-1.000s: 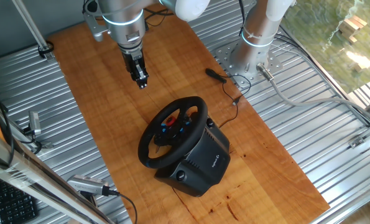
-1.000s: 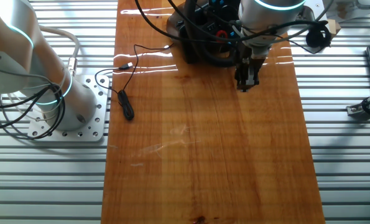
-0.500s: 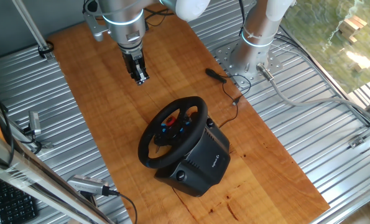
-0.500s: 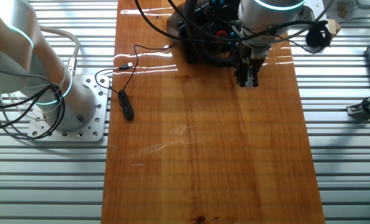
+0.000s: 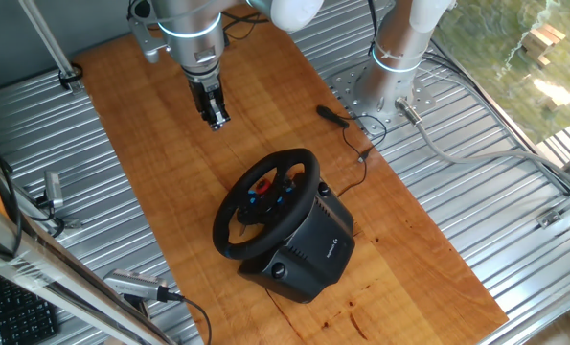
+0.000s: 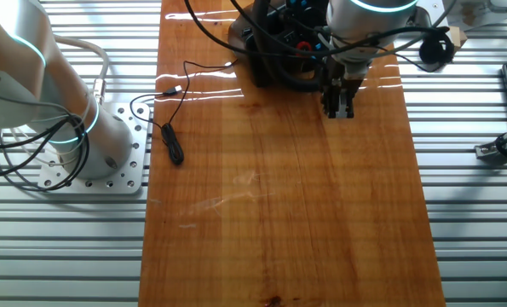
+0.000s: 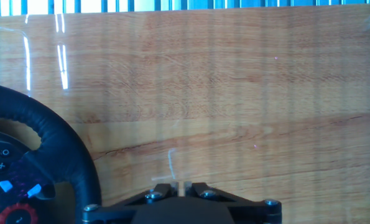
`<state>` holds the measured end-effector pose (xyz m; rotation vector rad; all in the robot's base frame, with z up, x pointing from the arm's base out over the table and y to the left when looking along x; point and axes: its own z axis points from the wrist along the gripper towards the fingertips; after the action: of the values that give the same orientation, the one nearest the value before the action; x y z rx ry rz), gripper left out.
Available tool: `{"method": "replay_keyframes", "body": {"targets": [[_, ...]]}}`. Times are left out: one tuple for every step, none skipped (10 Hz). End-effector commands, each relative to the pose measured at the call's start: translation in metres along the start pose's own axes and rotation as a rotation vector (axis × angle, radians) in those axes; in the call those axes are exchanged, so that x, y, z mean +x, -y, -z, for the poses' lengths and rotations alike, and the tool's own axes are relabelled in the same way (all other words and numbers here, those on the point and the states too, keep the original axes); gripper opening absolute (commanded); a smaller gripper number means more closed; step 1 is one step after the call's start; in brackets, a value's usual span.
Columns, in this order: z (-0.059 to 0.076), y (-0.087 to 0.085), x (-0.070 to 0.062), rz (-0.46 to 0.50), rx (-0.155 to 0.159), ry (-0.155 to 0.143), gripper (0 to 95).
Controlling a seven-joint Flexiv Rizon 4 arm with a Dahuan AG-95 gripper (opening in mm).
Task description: Rotate the steering wheel 90 degrees counterclockwise
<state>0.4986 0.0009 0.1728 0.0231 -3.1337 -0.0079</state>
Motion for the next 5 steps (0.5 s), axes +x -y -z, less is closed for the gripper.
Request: {"method": "replay_keyframes", "body": {"targets": [[0.0001, 0.0001, -0.0001, 0.0, -0.001, 0.0, 0.0], [0.0007, 0.0008, 0.0003, 0.005, -0.003, 0.002, 0.0], [0.0007, 0.0008, 0.0002, 0.009, -0.003, 0.001, 0.0], [0.0008, 0.0008, 0.0002, 0.015, -0.003, 0.0, 0.0], [0.0011, 0.0006, 0.0003, 0.019, -0.003, -0.002, 0.0]]}}
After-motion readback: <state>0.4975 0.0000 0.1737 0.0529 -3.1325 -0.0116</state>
